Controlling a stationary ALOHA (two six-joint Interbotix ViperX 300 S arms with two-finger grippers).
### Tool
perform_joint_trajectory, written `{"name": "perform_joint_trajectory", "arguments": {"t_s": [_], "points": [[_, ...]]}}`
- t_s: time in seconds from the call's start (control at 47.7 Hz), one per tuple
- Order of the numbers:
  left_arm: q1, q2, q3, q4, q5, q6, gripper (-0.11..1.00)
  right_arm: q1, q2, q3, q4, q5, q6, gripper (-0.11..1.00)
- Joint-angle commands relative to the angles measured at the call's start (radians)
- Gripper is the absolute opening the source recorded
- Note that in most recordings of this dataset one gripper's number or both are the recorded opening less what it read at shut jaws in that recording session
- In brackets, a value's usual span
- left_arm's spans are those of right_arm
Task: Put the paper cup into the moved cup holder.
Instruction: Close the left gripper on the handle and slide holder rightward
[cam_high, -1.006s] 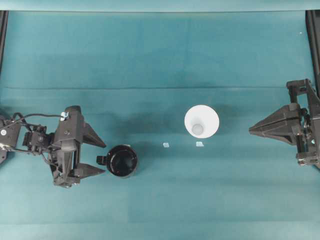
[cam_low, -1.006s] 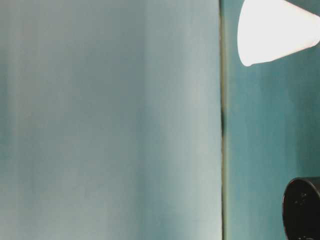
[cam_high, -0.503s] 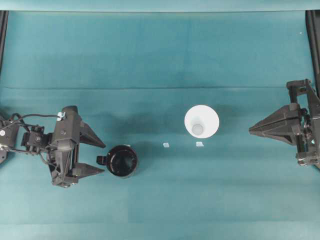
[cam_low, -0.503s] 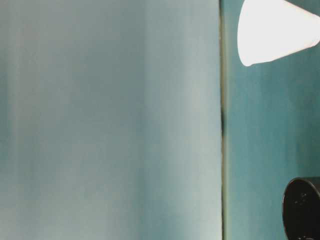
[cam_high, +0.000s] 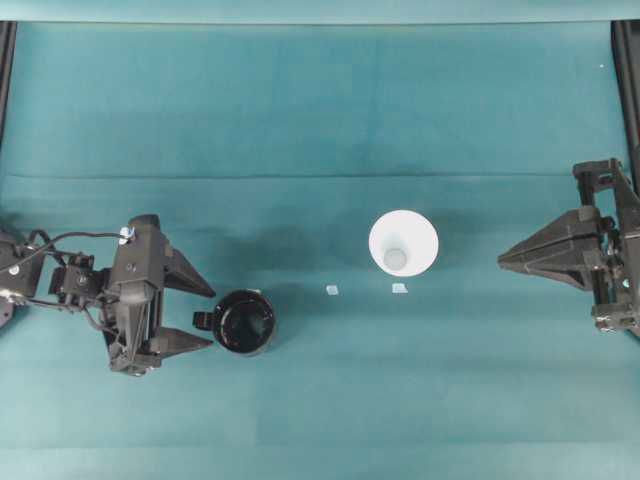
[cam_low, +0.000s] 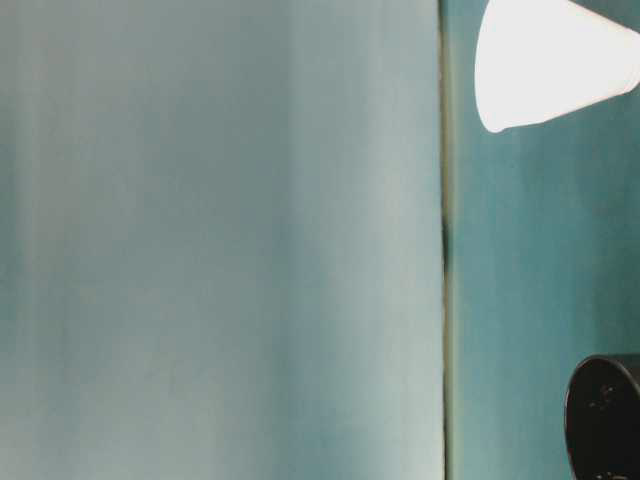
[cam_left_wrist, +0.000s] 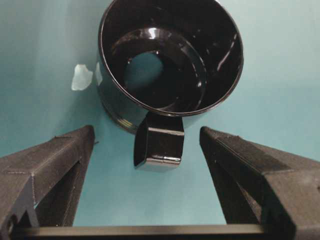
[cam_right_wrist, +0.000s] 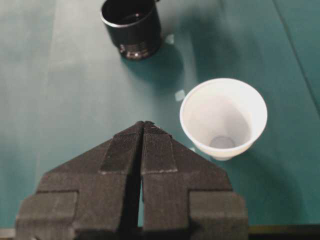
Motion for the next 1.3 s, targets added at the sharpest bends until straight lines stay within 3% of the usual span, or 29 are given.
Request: {"name": "perform_joint_trajectory", "arguments": {"t_s": [0.0,0.147,0.251,0.545,0.629,1.278], "points": [[0.000,0.002,-0.008,0.002,-0.008,0.002,0.89,0.002,0.005,-0.023,0.002,0.000,0.011,-0.04],[0.002,0.002,-0.009,0.002,-0.008,0.002,0.88,0.000,0.005,-0.021,0.002,0.000,0.009,-0.04],[0.000,0.002,-0.006,0.002,-0.009,0.005,0.81,0.000,0.005,-0.023,0.002,0.000,0.011,-0.04],[0.000,0.005,-0.002,0.003,-0.009,0.071,0.30,0.000,0.005,-0.023,0.002,0.000,0.009,-0.04],[0.000,0.008,-0.008,0.002,-0.012,0.092,0.20,0.002,0.005,-0.023,0.002,0.000,0.009,-0.04],[0.008,0.029,-0.103,0.002,-0.071,0.181,0.20,0.000,0.005,-0.021,0.002,0.000,0.009,-0.04]]}}
